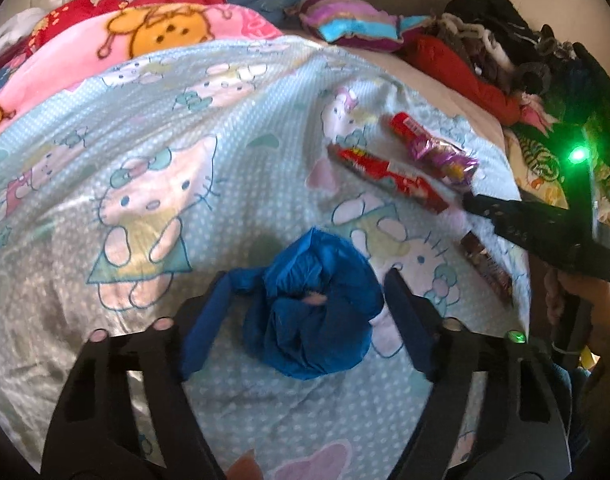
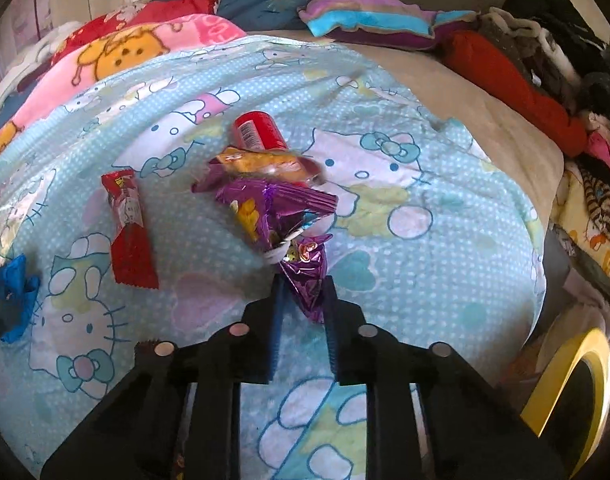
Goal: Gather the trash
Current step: 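Grasp the blue plastic bag with the left tool while the right tool grasps the purple wrapper, then carry the blue bag and purple wrapper with both tools over the bin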
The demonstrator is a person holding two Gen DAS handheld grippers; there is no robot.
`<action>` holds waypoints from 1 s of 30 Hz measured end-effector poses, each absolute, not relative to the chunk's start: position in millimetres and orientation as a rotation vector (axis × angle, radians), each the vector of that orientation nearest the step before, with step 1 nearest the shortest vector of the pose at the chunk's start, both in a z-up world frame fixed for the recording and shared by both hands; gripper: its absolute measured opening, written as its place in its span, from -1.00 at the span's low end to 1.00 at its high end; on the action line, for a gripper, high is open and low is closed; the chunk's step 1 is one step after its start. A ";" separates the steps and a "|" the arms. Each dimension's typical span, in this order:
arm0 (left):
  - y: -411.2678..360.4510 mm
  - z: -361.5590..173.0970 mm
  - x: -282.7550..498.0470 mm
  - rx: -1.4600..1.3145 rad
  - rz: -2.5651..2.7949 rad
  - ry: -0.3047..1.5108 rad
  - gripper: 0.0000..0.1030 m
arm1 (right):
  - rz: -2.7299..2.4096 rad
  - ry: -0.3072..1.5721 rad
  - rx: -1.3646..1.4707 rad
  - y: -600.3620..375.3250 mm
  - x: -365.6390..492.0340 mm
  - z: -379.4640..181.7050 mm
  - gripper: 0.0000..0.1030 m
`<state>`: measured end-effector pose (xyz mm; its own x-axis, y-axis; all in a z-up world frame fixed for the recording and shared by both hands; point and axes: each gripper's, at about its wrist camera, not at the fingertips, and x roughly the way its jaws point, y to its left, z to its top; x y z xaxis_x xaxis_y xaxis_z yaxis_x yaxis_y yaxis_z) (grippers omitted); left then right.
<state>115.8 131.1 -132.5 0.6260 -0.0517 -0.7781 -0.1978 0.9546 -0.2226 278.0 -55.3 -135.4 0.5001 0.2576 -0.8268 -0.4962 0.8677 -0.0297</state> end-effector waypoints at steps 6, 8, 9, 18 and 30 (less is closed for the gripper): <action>129.0 -136.6 116.1 -0.284 0.082 0.911 -0.45 | 0.497 0.936 -0.130 -78.0 263.5 -124.4 -0.71; 129.9 -133.5 114.9 -0.292 0.078 0.902 -0.59 | 0.513 0.939 -0.076 -84.7 256.8 -119.5 -0.71; 130.2 -130.7 114.2 -0.296 0.076 0.891 -0.63 | 0.523 0.932 -0.050 -88.6 251.1 -115.3 -0.71; 115.0 -84.0 112.6 -0.291 0.009 0.766 -0.67 | 0.577 0.877 0.022 -103.4 207.3 -89.2 -0.71; 69.0 -54.3 113.0 -0.253 -0.096 0.711 -0.67 | 0.565 0.844 0.063 -133.8 178.2 -72.1 -0.71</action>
